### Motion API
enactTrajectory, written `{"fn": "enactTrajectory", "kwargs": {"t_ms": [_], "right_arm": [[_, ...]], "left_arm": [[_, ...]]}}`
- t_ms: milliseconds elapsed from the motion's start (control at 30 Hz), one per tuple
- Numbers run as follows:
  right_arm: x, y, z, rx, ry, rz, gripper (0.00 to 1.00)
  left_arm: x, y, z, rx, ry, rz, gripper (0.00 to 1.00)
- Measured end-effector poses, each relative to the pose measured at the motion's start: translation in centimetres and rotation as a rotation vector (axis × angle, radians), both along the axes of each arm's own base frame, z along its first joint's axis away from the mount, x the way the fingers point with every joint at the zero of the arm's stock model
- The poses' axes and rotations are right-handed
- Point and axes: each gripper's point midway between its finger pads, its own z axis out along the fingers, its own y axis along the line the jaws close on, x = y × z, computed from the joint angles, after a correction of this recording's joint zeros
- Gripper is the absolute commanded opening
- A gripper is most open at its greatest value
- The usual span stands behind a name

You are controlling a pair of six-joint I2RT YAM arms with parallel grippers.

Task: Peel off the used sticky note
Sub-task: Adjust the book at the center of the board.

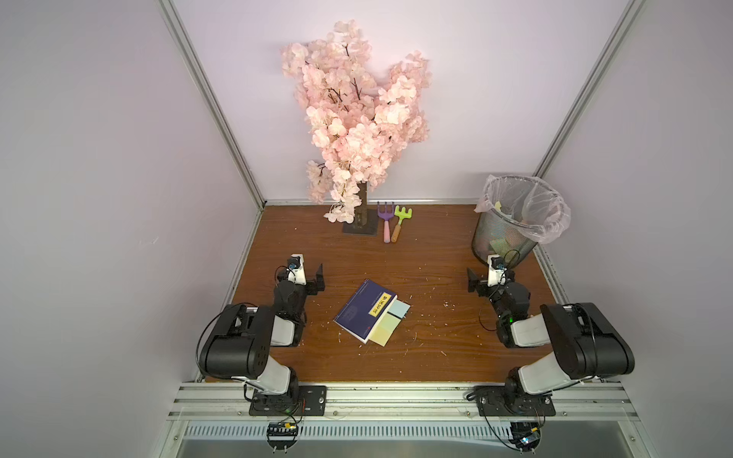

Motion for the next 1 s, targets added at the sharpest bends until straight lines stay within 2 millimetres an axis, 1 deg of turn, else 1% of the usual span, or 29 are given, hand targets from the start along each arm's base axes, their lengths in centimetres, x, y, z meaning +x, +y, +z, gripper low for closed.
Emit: {"fn": "enactTrajectory", "kwargs": {"t_ms": [867,900,933,967,1000], "right_arm": [[0.0,-0.1,0.1,-0.001,0.005,-0.008,0.99],[-0.1,-0.3,0.2,0.000,0.015,-0.018,0.99],[-0.1,-0.5,0.7,0.007,0.023,-0.031,0.99],[0.1,-0.8,1.6,0.022,0.024,-0.054,0.99],[0.5,-1.2,3.1,0.048,0.017,-0.084,0.99]], "left_arm": [[0.0,0.0,0.1,0.000,-0.002,-0.001,0.98],[0.0,0.0,0.3,0.000,0.000,-0.002,0.98],[0.0,-0.1,0.7,0.000,0.004,-0.006,0.98],[0.3,-0.2,1.5,0.002,0.003,-0.014,0.98],[0.6,-0.3,2.6,0.005,-0.002,-0.019,0.98]]}}
